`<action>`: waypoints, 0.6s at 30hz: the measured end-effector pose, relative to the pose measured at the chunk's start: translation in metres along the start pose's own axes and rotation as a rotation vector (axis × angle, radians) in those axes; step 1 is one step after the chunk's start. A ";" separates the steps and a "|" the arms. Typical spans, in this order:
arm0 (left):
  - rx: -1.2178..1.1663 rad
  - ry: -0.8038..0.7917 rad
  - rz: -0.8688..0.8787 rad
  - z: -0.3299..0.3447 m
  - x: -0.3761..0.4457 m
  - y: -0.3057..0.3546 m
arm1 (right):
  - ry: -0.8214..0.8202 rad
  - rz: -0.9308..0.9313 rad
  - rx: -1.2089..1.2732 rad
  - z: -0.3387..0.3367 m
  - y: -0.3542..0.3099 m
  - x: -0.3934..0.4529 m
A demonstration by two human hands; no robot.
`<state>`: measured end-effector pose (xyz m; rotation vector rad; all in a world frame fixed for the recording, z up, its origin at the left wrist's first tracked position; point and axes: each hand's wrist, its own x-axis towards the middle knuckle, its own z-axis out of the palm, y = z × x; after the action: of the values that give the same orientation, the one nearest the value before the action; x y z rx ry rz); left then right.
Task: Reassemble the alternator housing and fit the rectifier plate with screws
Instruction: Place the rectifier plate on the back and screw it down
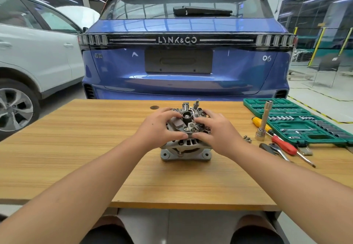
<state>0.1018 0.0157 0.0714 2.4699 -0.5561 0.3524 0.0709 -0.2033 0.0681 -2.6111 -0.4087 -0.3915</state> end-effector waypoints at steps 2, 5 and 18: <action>-0.034 0.007 0.007 0.002 0.001 -0.002 | -0.014 -0.001 0.013 -0.001 0.002 0.002; -0.122 0.004 -0.002 0.008 0.001 -0.006 | -0.012 -0.010 0.043 0.000 0.006 0.002; -0.274 0.062 -0.022 0.024 -0.009 -0.012 | 0.044 -0.011 0.253 0.022 0.021 -0.007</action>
<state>0.1019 0.0134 0.0437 2.1932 -0.5146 0.3200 0.0765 -0.2121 0.0390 -2.3516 -0.4285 -0.3747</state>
